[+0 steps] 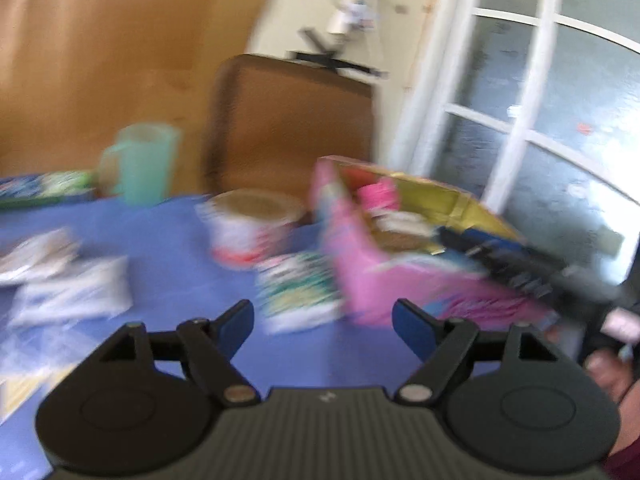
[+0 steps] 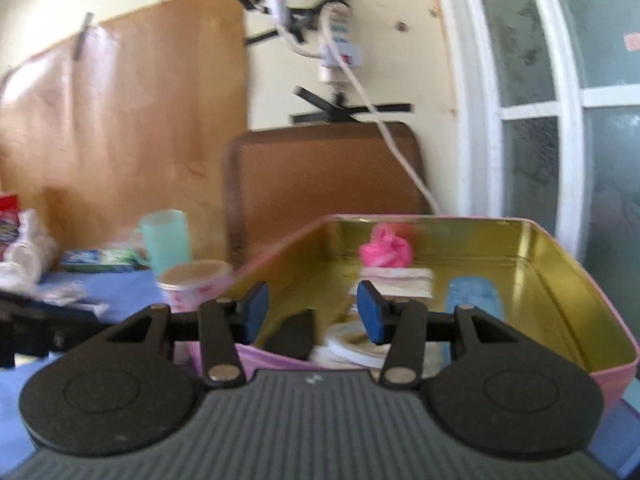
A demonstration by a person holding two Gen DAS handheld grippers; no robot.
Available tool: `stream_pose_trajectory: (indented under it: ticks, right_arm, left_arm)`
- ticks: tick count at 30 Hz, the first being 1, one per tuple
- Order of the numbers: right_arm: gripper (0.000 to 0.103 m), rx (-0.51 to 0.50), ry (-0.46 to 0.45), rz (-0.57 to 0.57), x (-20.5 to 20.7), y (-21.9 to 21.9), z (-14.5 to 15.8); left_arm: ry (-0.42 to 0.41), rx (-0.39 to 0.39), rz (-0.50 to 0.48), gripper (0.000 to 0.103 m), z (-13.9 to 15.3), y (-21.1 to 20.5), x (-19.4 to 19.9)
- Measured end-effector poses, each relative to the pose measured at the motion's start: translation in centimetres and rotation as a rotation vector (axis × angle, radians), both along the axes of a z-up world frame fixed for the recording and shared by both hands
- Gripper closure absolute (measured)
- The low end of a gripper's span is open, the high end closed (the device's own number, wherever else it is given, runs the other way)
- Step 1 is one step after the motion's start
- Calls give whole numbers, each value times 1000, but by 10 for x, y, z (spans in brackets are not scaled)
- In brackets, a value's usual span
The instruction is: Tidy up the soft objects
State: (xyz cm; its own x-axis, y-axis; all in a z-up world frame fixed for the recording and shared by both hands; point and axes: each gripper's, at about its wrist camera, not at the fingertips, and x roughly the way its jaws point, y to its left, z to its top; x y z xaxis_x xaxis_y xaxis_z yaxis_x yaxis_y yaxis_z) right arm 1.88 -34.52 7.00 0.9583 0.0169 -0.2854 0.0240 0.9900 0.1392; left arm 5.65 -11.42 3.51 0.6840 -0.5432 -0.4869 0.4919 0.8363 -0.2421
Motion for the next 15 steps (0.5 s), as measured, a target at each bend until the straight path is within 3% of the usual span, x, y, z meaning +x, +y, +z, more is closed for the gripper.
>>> stream_pose_trajectory:
  ticks: [4, 7, 12, 15]
  right_arm:
    - [52, 2, -2, 139, -11, 31, 11]
    - [52, 31, 51, 293, -7, 58, 14]
    - [52, 123, 195, 504, 46, 112, 12]
    - [52, 247, 290, 542, 107, 143, 8]
  left_arm:
    - [49, 51, 202, 24, -23, 71, 0]
    - [97, 77, 385, 25, -36, 121, 5]
    - [97, -140, 499, 24, -40, 175, 0]
    - [77, -169, 518, 24, -39, 181, -6]
